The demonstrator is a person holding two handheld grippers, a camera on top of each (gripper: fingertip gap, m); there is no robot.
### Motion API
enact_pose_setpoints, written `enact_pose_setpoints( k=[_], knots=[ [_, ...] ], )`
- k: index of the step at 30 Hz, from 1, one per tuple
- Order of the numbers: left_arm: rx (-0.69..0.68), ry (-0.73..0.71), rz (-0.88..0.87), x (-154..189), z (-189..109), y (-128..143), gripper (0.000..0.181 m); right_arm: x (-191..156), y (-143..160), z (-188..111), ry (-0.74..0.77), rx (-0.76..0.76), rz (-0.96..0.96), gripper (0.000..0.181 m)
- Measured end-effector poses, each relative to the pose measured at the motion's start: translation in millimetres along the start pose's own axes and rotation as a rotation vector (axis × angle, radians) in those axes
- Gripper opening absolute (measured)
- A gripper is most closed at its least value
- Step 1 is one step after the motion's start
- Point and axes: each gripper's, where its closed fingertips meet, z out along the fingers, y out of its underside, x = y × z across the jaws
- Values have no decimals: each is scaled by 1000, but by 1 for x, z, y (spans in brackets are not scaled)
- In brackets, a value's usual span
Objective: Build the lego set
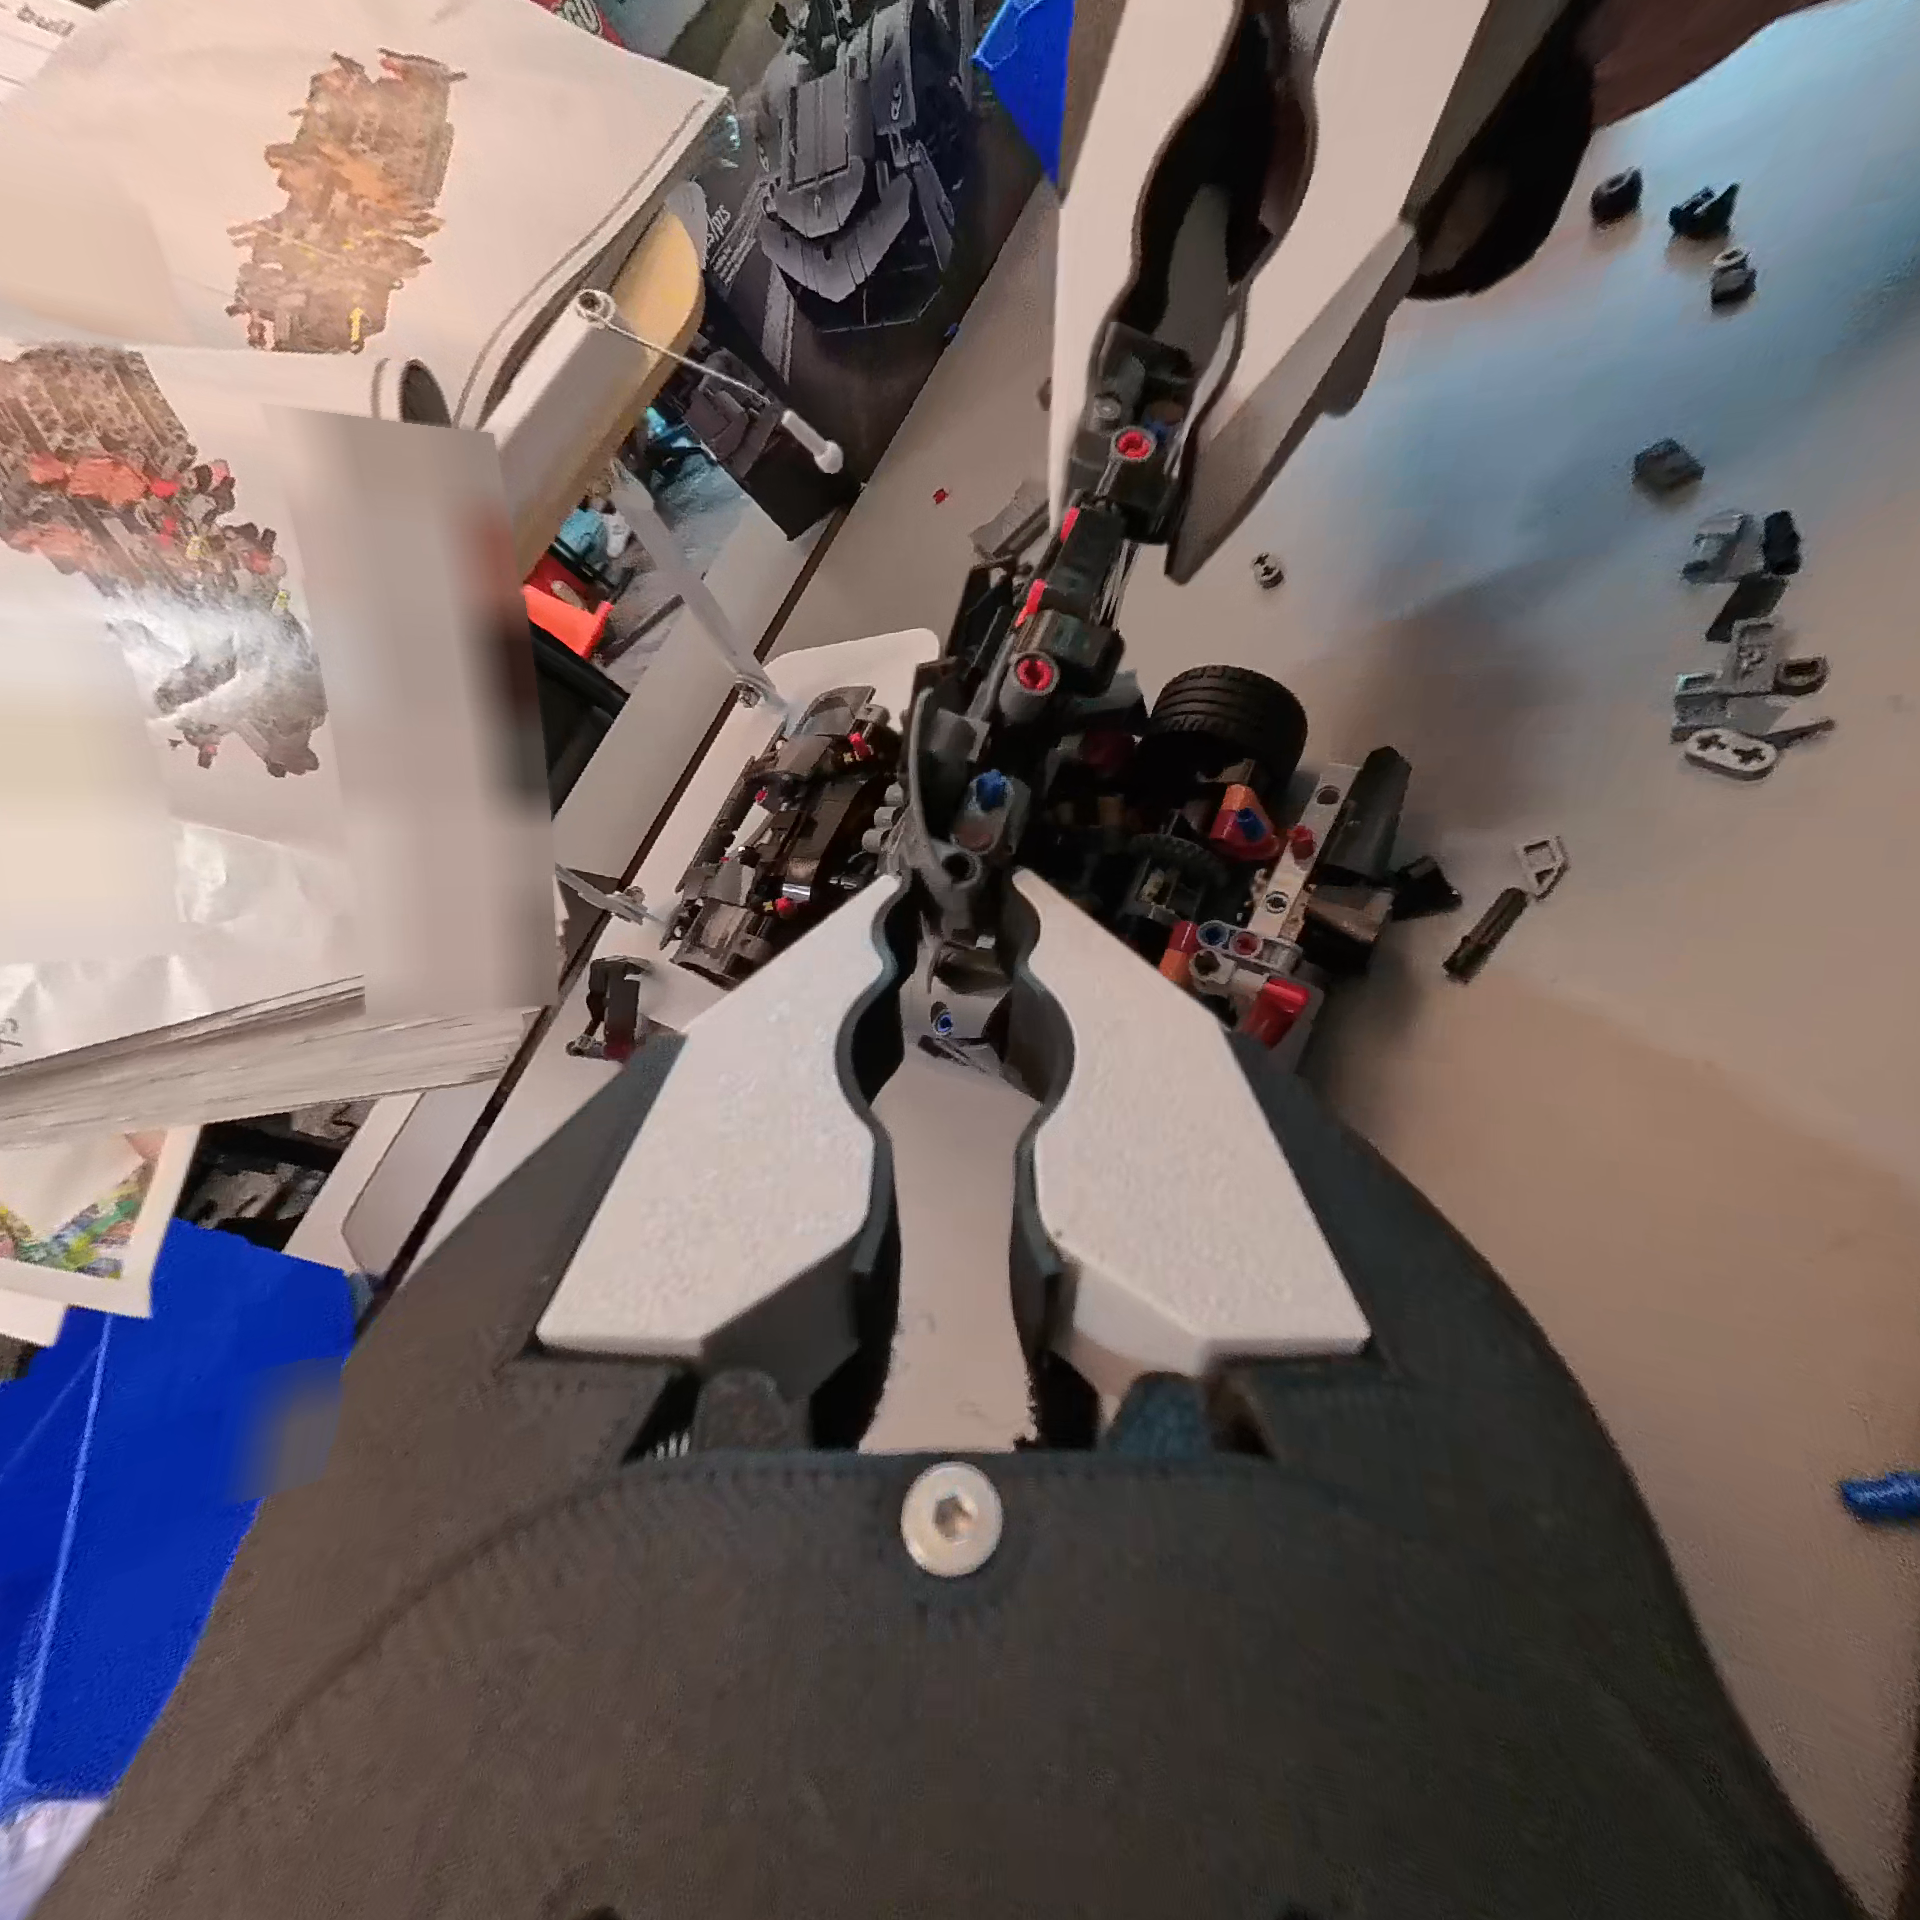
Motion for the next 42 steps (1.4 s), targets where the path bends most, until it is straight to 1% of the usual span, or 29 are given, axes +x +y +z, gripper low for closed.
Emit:
enact_pose_setpoints(
  k=[13,20,29,35,42],
  knots=[
    [44,73,-144,-7,1,-3,11,4,-6,2,-59,43,138,17],
    [53,87,-196,-11,1,-4,11,7,-10,2,-57,67,191,16],
    [69,136,-283,-17,4,-8,12,12,-14,1,-98,120,310,17],
    [76,142,-299,-17,4,-8,11,13,-14,1,-105,124,322,17],
    [68,134,-266,-15,3,-6,12,10,-14,1,-94,107,272,17]
  ],
)
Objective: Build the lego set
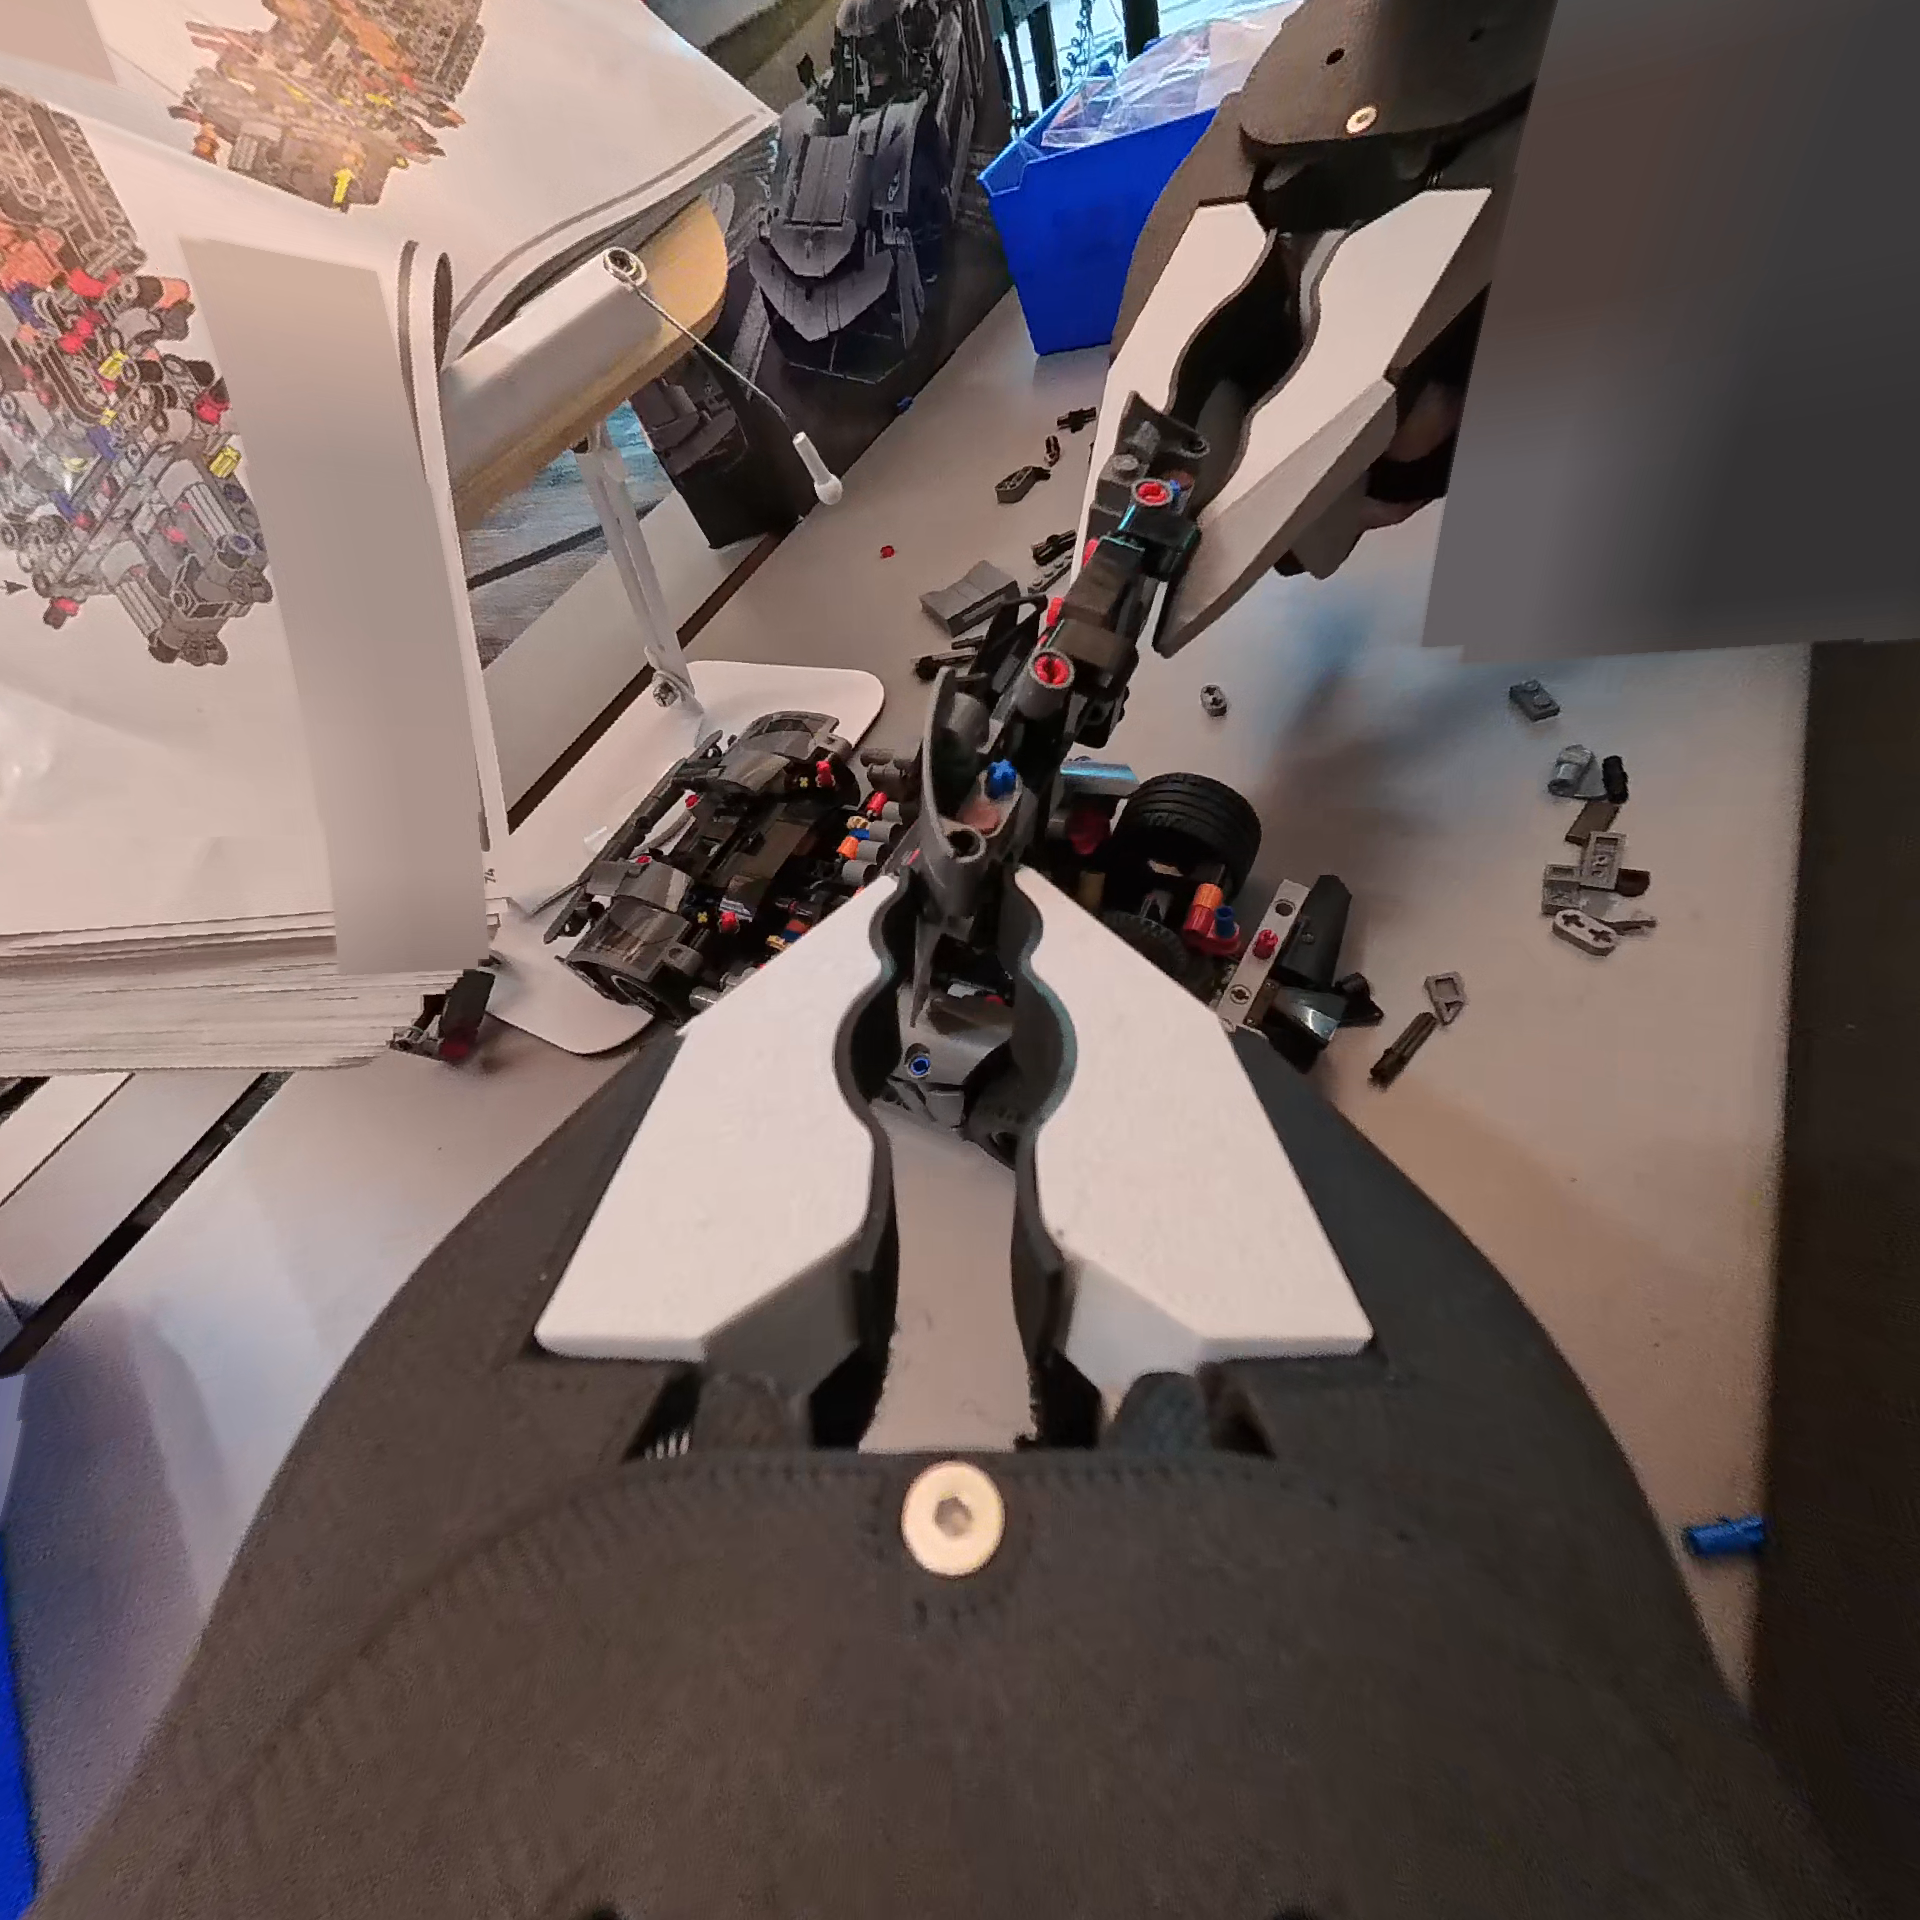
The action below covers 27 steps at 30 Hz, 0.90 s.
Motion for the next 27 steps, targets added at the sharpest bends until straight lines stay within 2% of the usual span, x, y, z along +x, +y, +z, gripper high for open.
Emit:
enact_pose_setpoints(
  k=[3,6,11,16,19,24,27],
  knots=[
    [-30,-3,31,2,-2,5,15,-5,0,-2,-24,-2,-12,21],
    [-27,28,-32,3,-9,7,18,-4,2,-7,-28,-12,28,26],
    [45,139,-312,-3,-20,8,30,3,13,-16,-94,-42,229,38],
    [141,343,-627,-2,-30,1,30,-5,10,-23,-289,18,524,47],
    [133,416,-771,-1,-29,6,30,-10,8,-21,-381,41,668,51],
    [58,543,-1007,8,-19,9,55,-13,10,-12,-482,53,873,54],
    [68,630,-1100,14,-12,4,59,-9,6,-12,-510,101,942,53]
  ],
)
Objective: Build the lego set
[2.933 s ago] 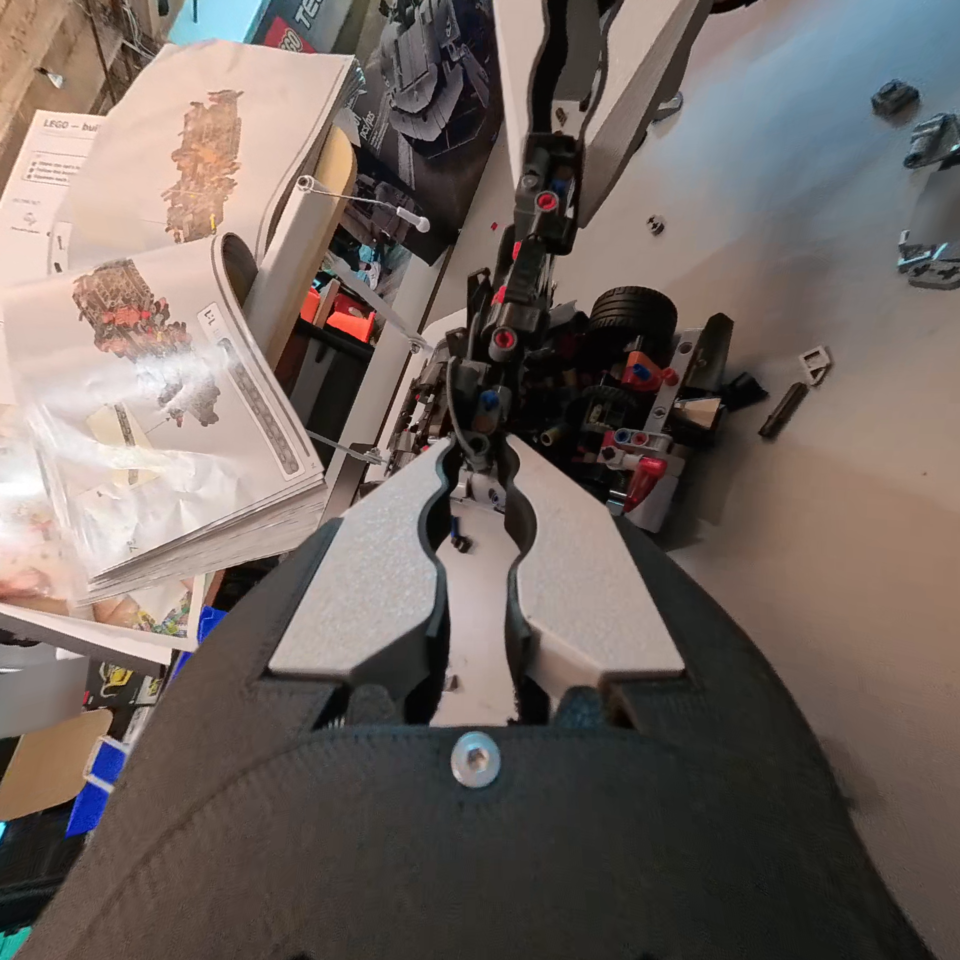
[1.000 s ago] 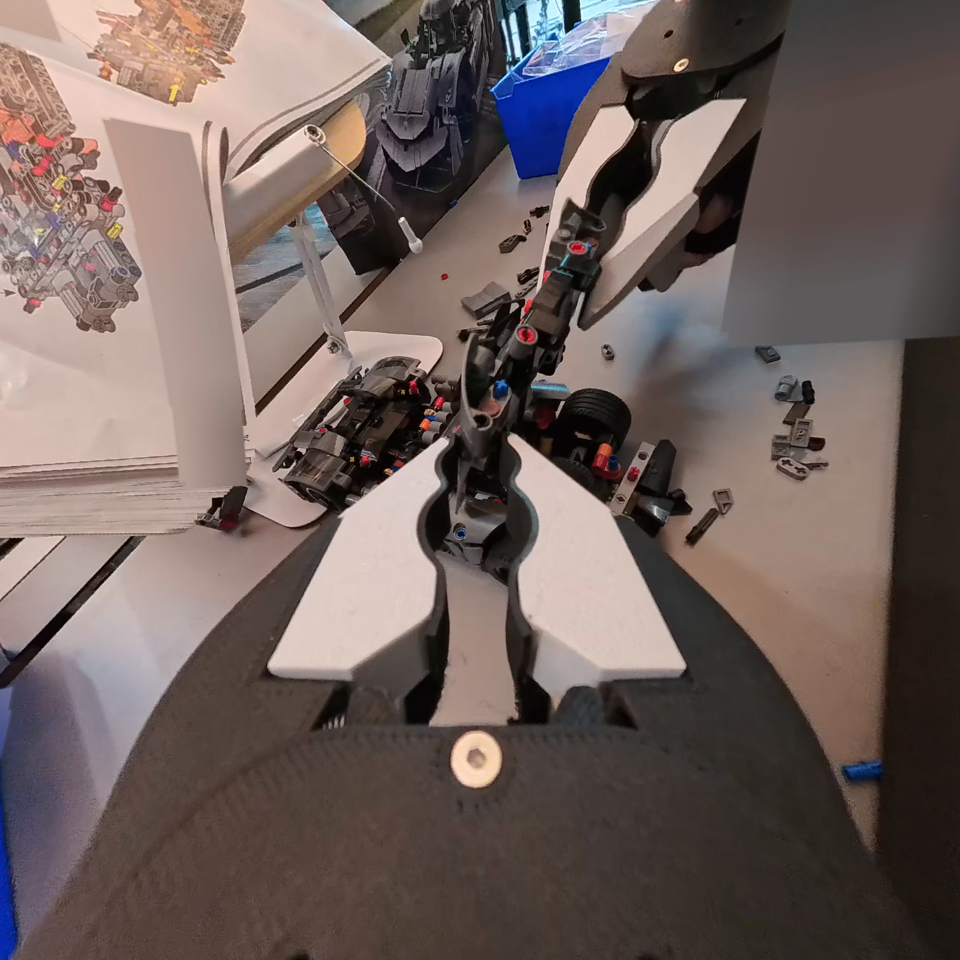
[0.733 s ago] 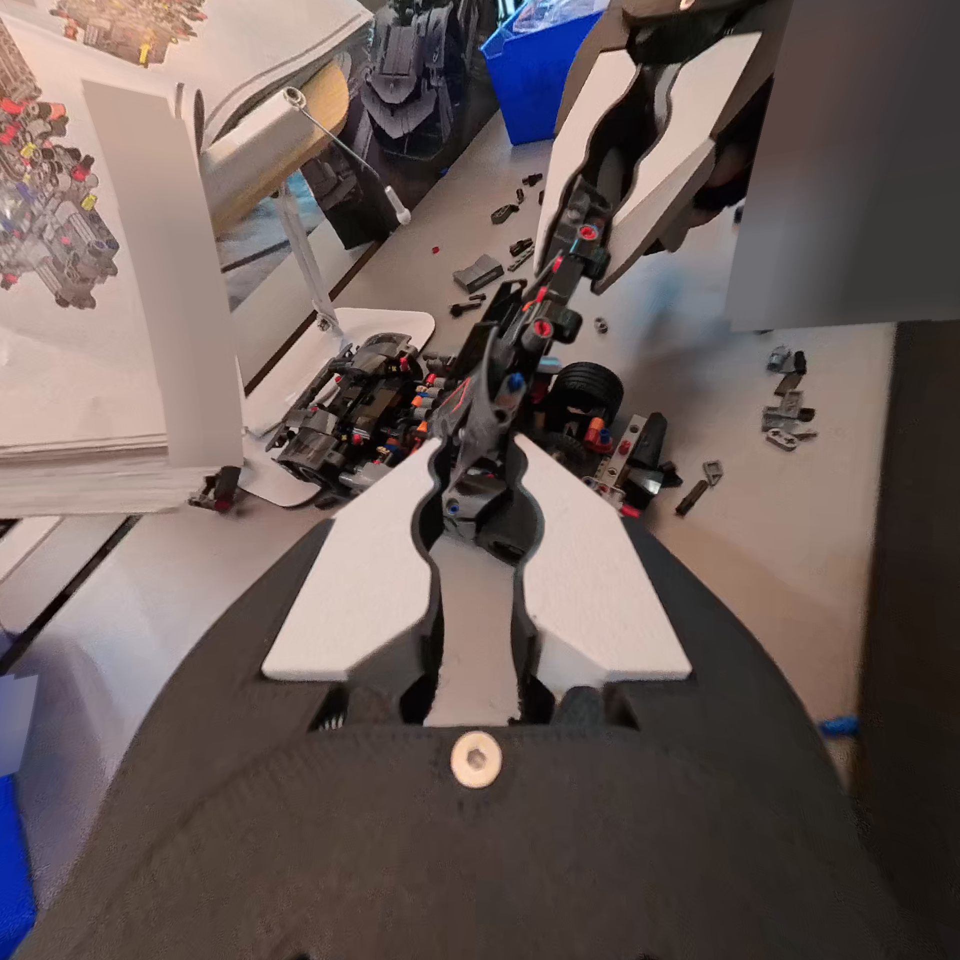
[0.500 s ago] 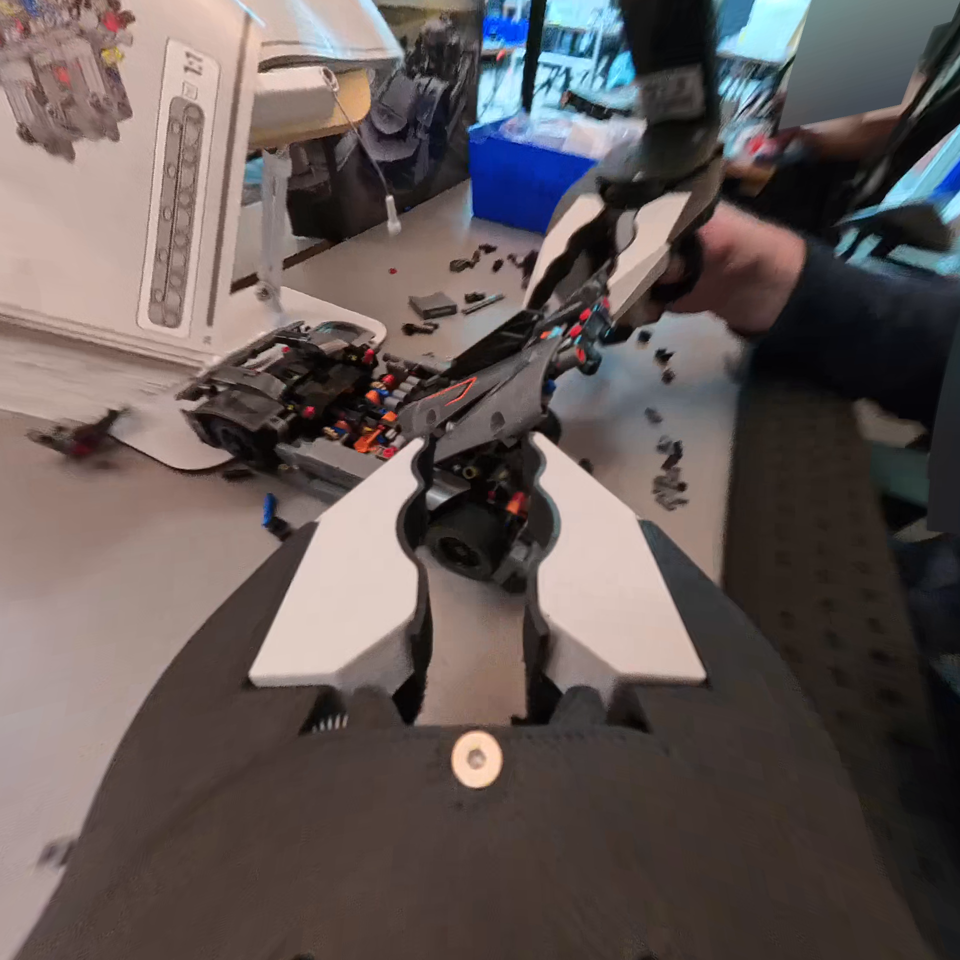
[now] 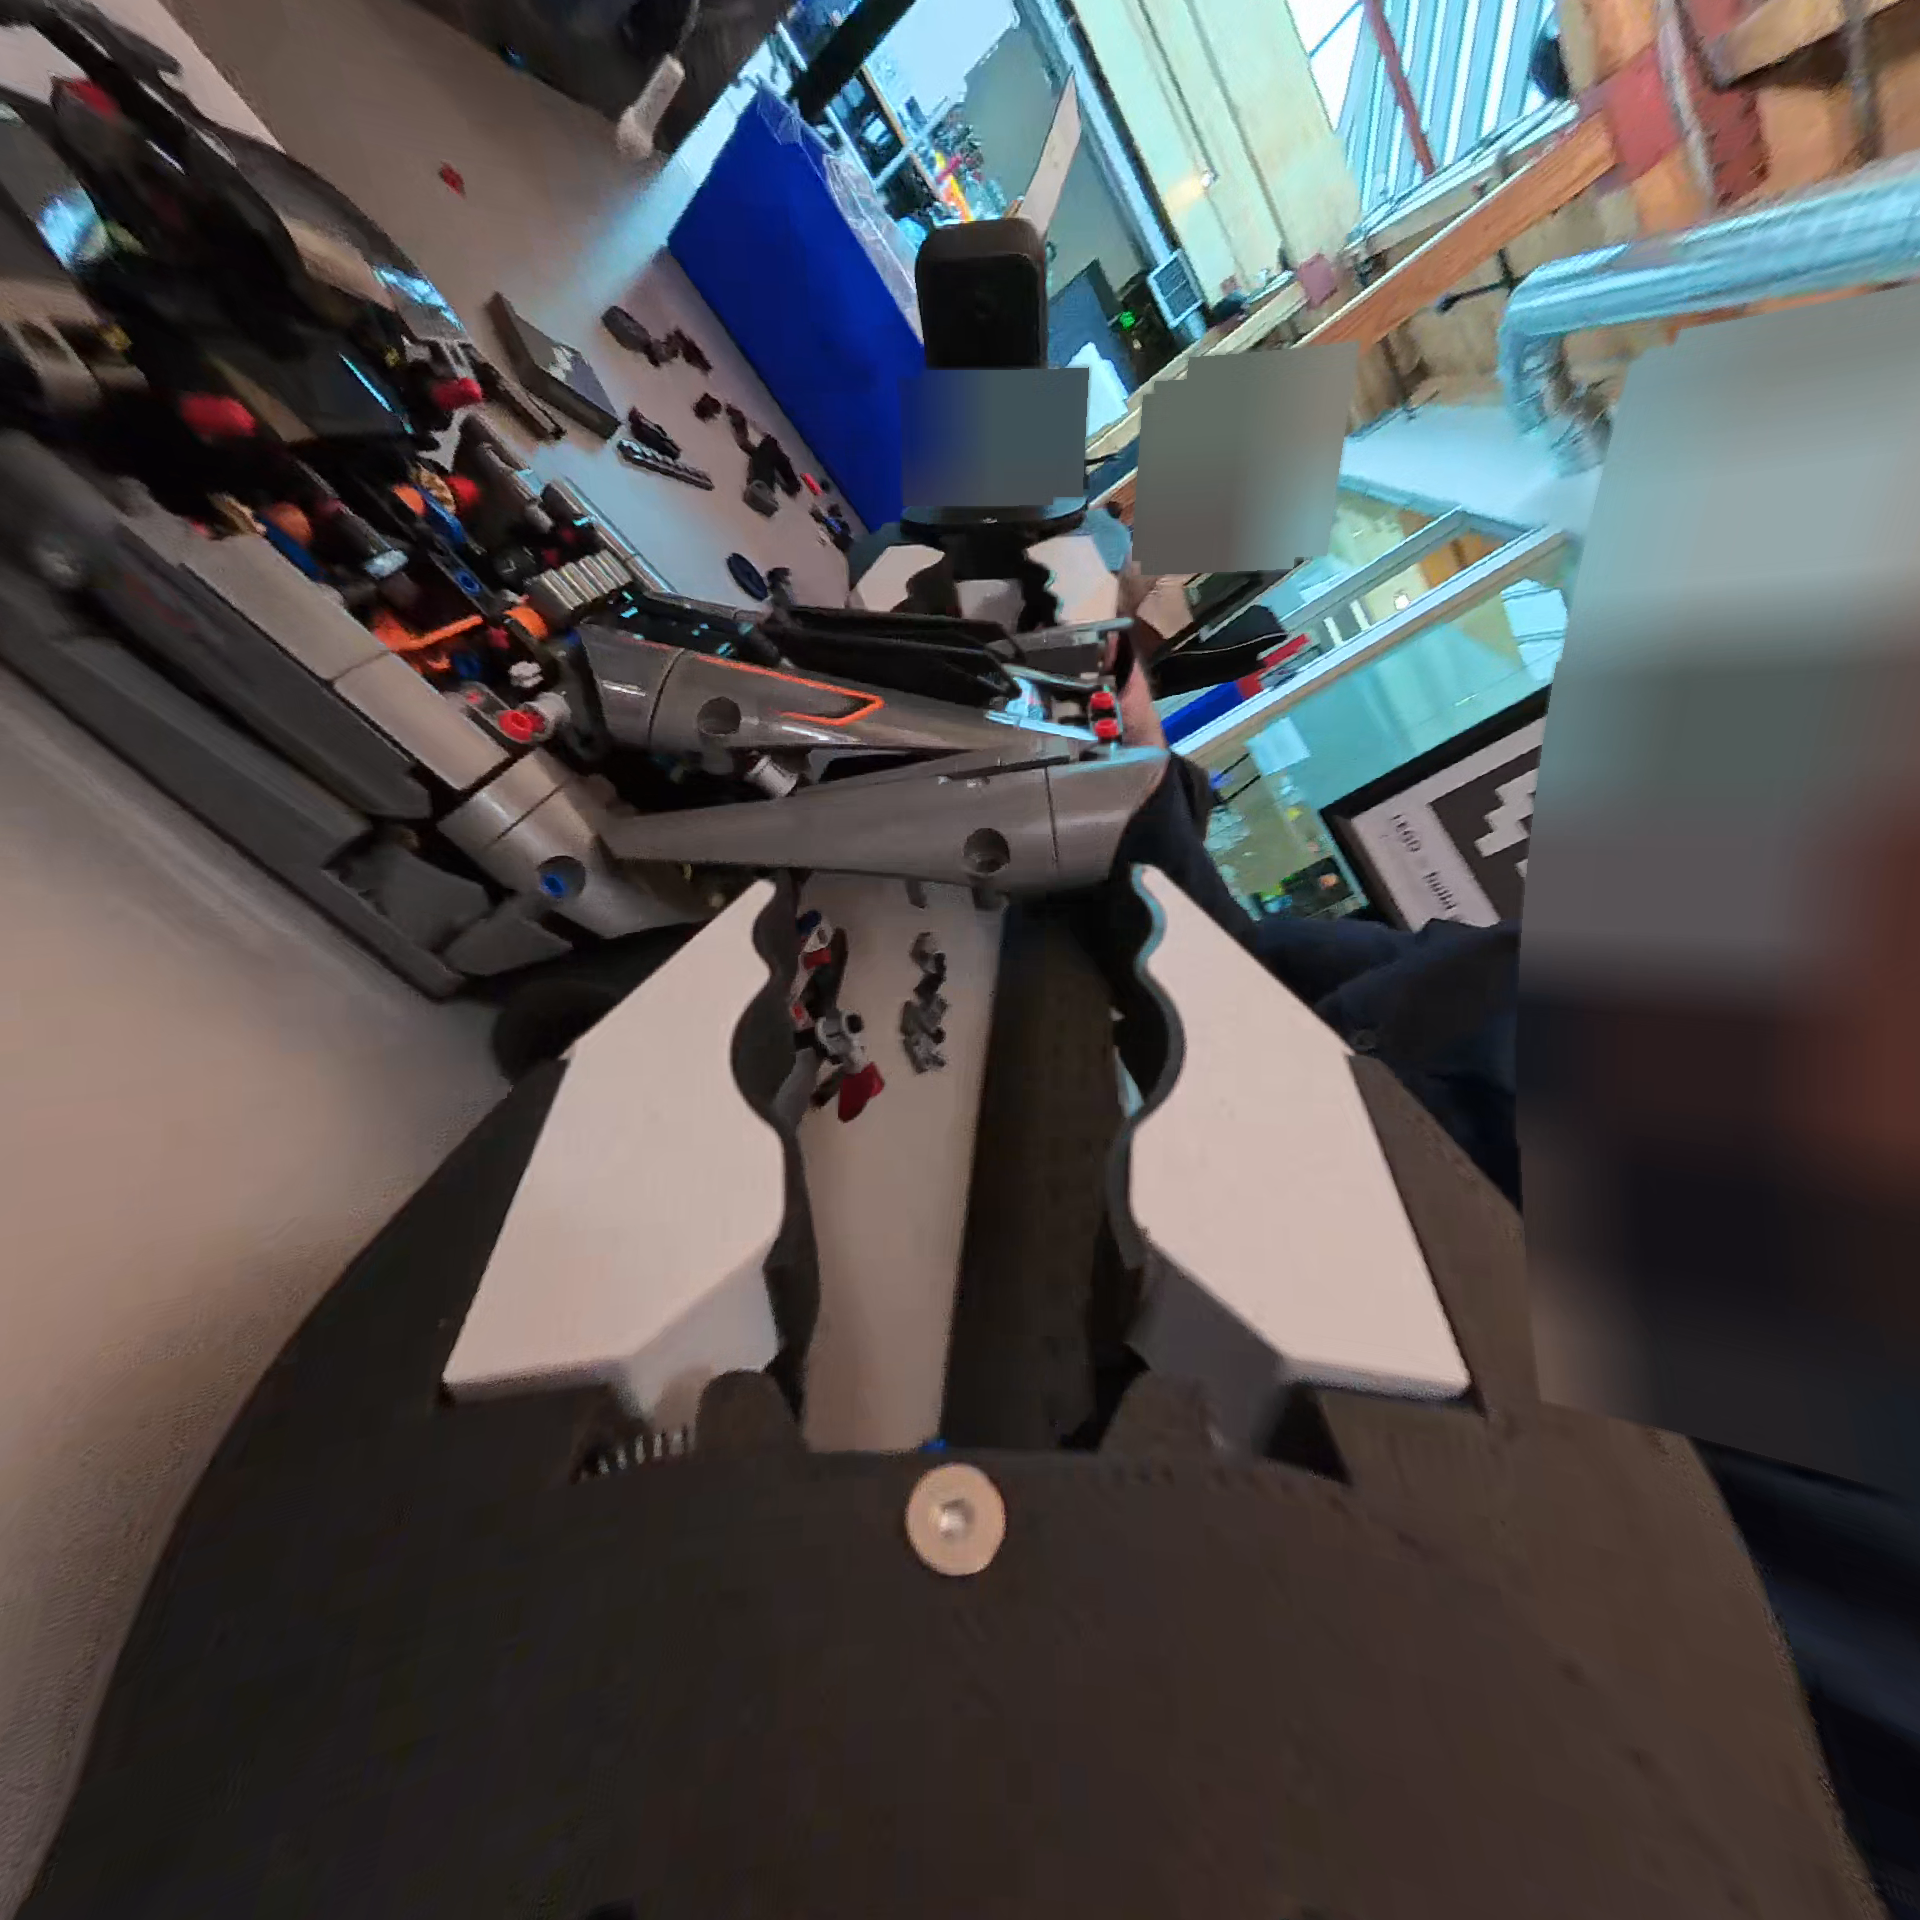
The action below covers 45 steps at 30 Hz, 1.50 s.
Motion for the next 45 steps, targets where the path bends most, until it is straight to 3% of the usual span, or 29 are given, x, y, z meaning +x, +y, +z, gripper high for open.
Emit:
enact_pose_setpoints(
  k=[10,18,27,37,45],
  knots=[
    [40,71,-55,-1,0,-7,57,-1,0,-3,-119,5,106,62],
    [85,138,-75,3,-6,-13,60,-5,-5,-9,-177,43,141,57],
    [83,135,-76,1,-3,-12,55,0,2,1,-131,8,148,59],
    [40,93,-43,-2,2,-4,47,0,1,5,-118,10,92,39],
    [5,18,62,-7,5,1,38,2,6,7,-53,-33,-4,36]
  ],
)
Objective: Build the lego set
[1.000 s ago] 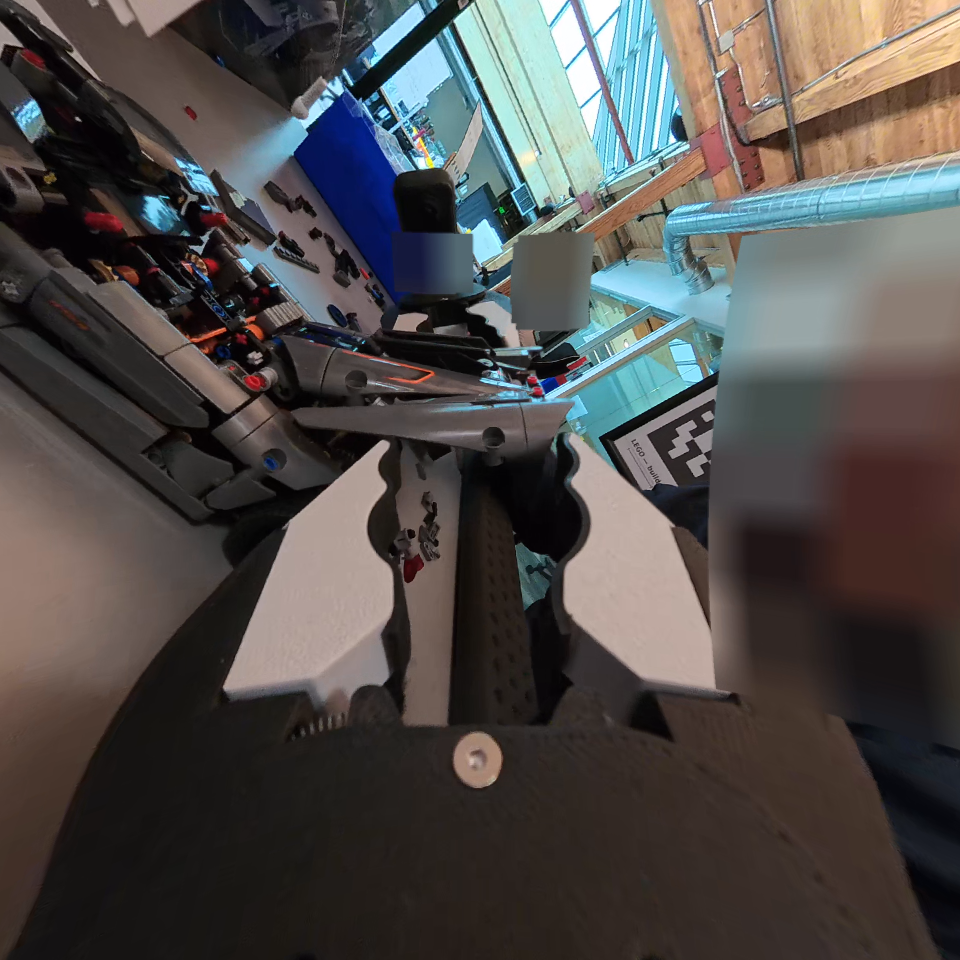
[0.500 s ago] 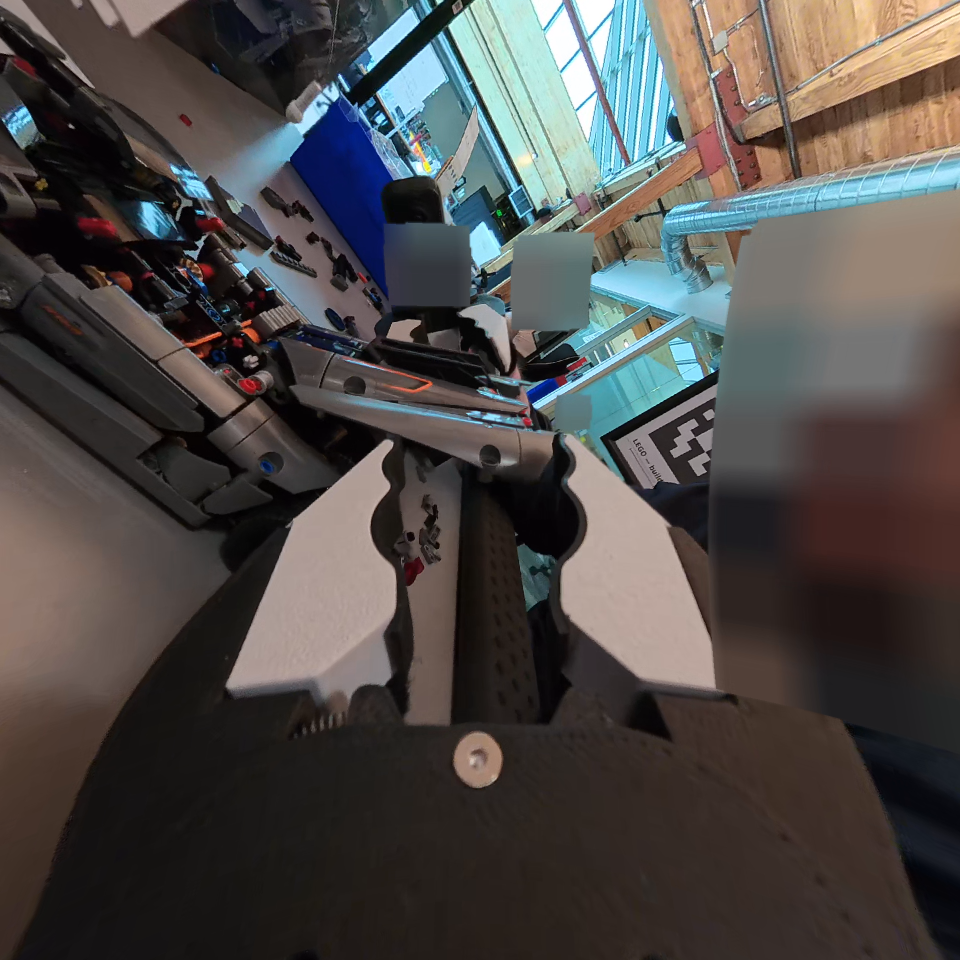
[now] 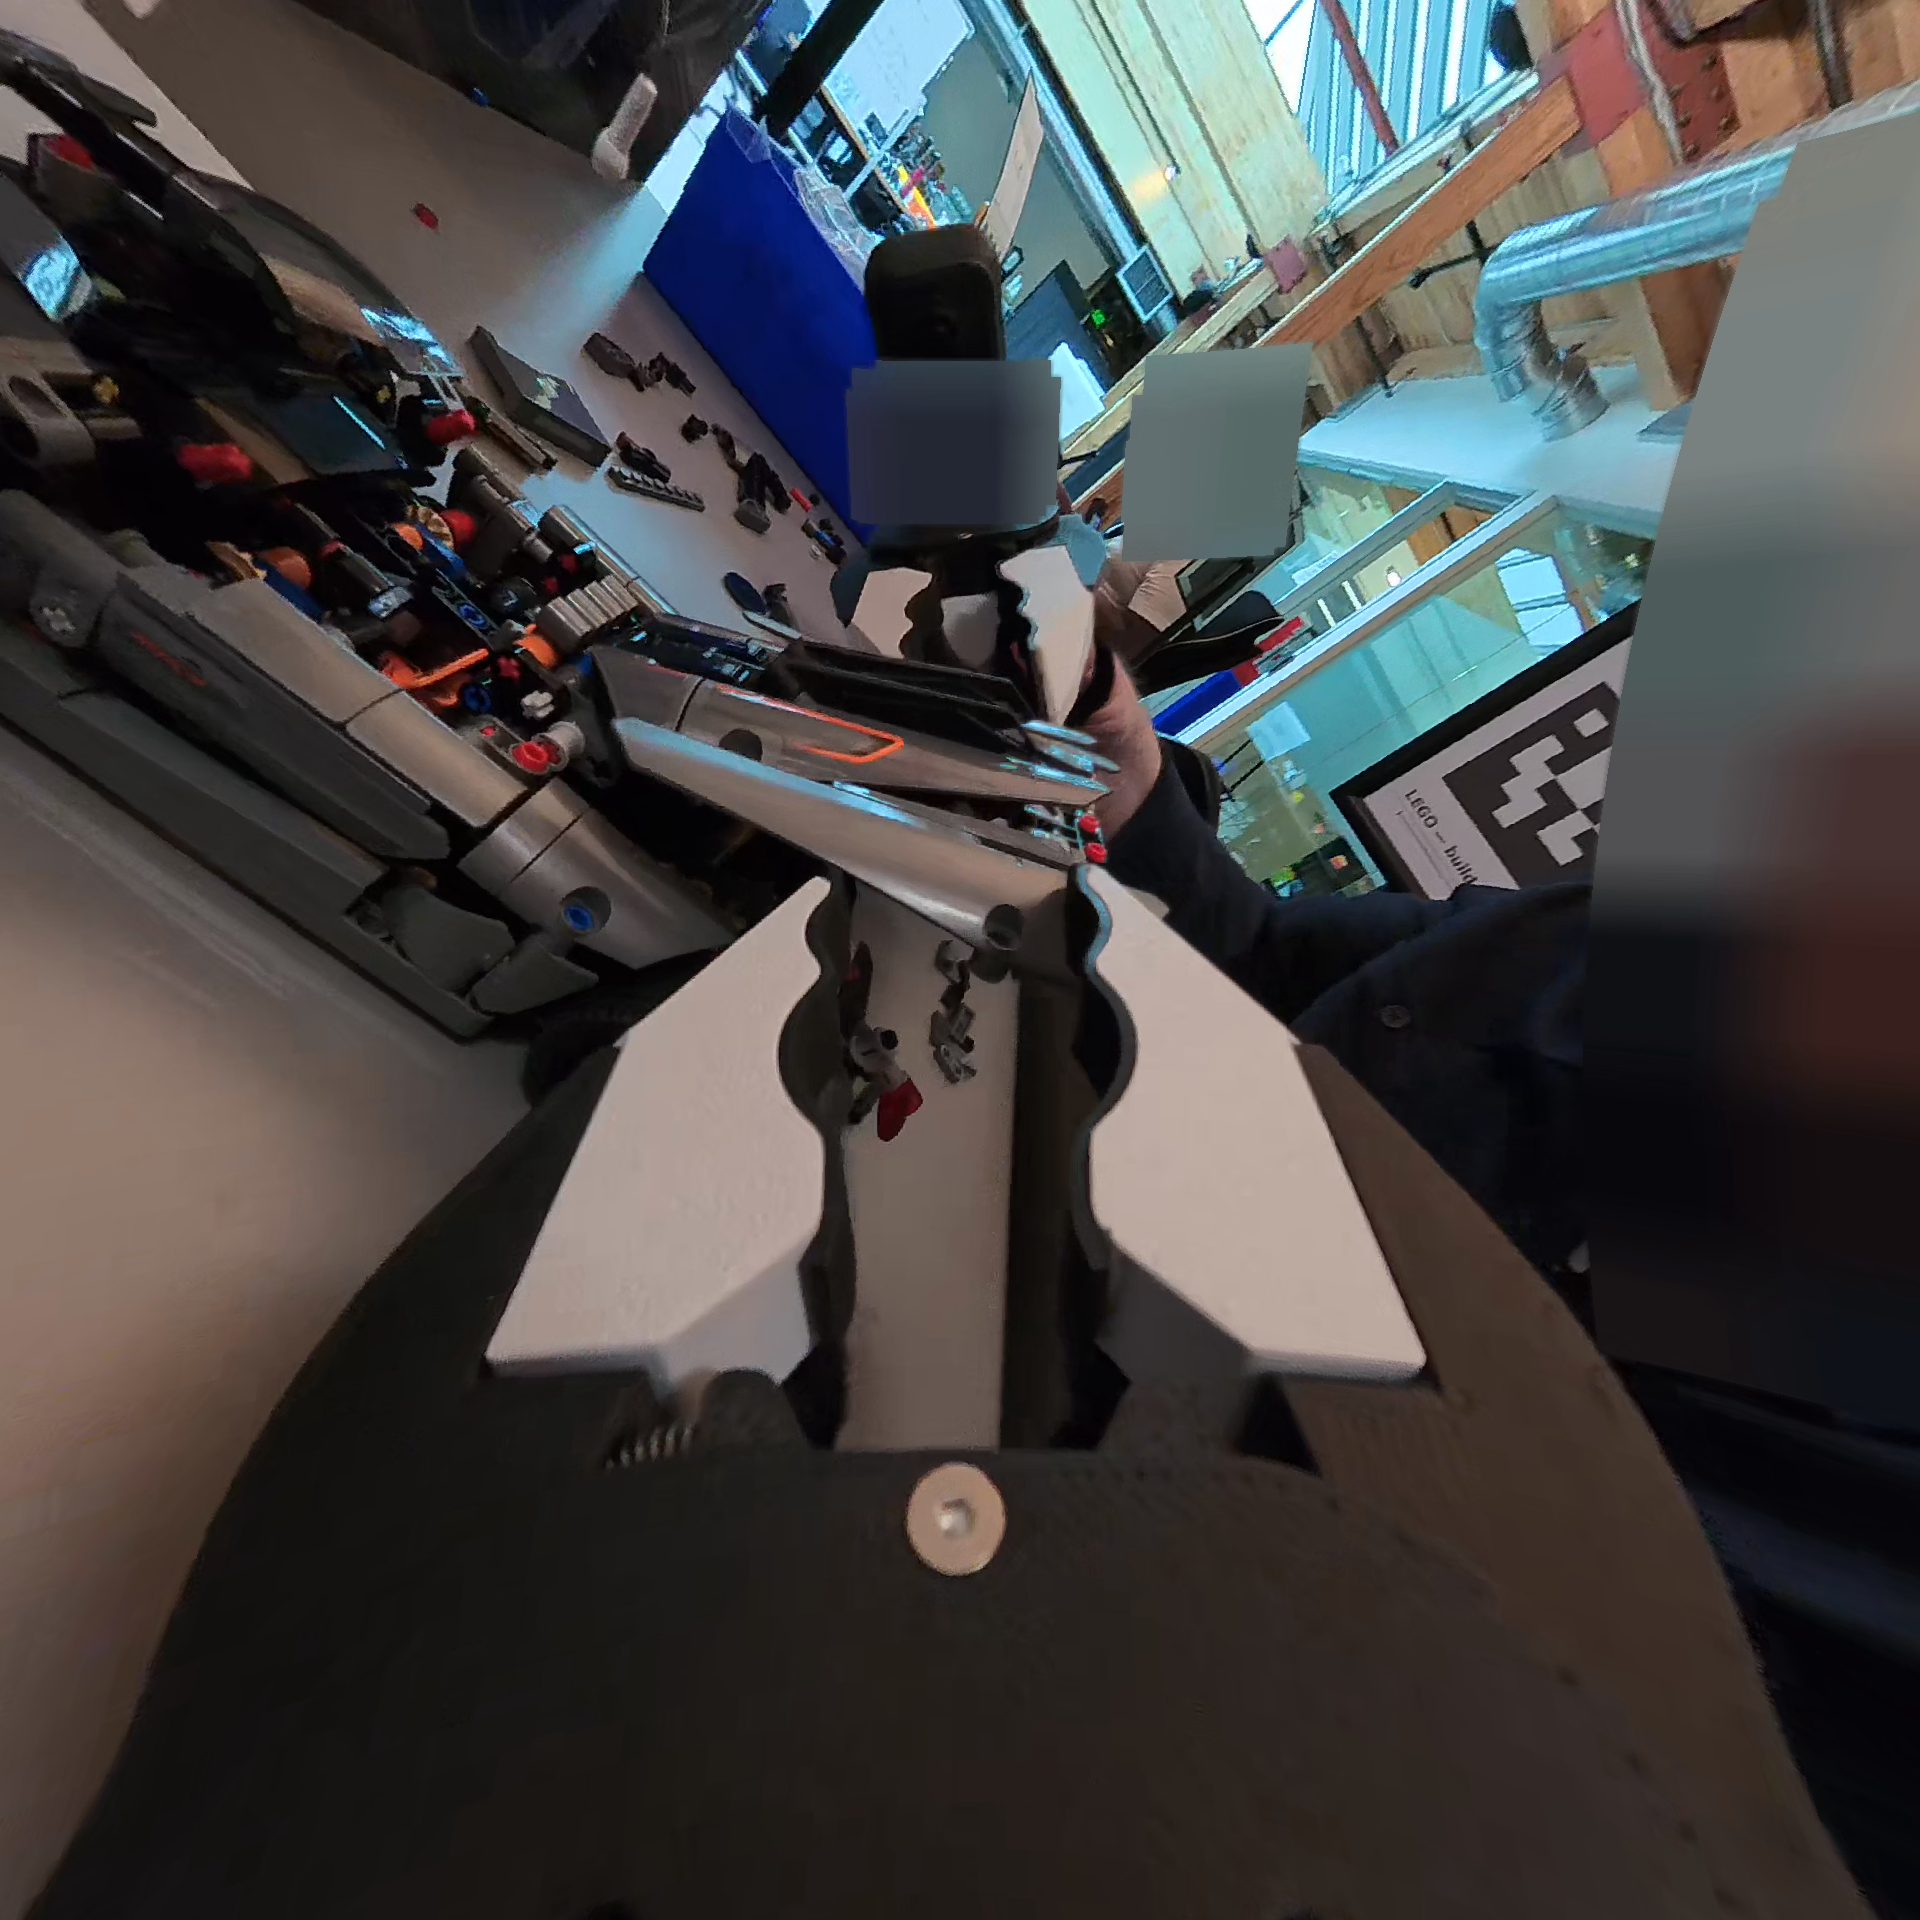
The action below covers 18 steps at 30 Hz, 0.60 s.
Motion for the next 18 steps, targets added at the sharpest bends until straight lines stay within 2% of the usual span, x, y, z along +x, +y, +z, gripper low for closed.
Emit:
enact_pose_setpoints(
  k=[18],
  knots=[
    [-105,-115,206,-7,2,14,33,11,11,2,142,-101,-153,32]
  ],
)
